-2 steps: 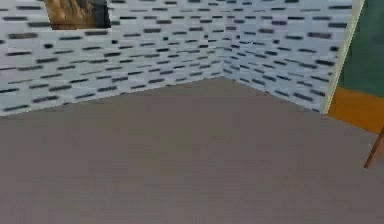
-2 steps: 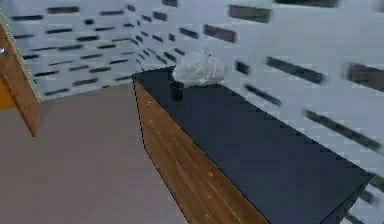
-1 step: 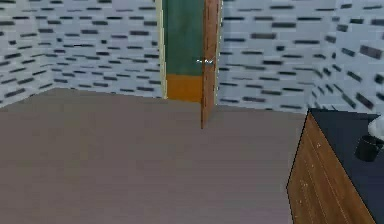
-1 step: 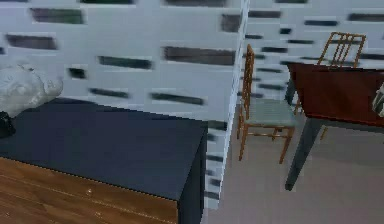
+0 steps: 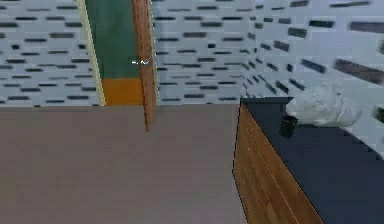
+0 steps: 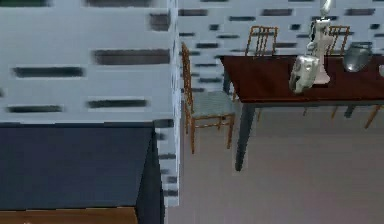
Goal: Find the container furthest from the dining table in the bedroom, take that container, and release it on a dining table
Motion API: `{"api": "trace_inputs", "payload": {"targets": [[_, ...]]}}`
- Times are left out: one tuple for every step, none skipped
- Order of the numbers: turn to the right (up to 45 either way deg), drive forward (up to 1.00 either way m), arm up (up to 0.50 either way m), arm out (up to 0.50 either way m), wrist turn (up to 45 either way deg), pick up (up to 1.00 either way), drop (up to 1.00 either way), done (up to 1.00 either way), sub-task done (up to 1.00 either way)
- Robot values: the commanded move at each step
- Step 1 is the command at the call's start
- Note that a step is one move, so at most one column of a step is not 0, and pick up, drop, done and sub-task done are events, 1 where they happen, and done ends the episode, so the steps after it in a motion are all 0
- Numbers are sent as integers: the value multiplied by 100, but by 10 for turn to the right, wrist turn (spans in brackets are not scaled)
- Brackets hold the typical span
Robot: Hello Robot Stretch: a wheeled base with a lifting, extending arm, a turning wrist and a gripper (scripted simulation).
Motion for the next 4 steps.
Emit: {"api": "trace_inputs", "payload": {"targets": [[0,85,0,0,0,0,0,0,0],[-180,0,0,0,0,0,0,0,0],[0,0,50,0,0,0,0,0,0],[0,0,38,0,0,0,0,0,0]]}}
